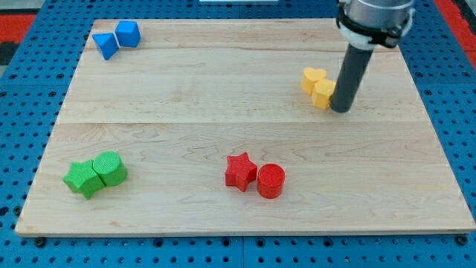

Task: Place your arm below the red blocks

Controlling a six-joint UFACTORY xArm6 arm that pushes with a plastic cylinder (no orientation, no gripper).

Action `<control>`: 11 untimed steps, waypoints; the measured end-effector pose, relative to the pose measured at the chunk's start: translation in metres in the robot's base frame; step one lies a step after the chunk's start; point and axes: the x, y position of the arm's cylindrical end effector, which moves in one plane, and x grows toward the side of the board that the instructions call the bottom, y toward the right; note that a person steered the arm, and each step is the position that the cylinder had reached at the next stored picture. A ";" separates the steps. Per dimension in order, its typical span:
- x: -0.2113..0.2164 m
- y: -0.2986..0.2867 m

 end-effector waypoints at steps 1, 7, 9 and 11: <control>-0.003 -0.001; 0.128 -0.071; 0.179 -0.100; 0.135 -0.229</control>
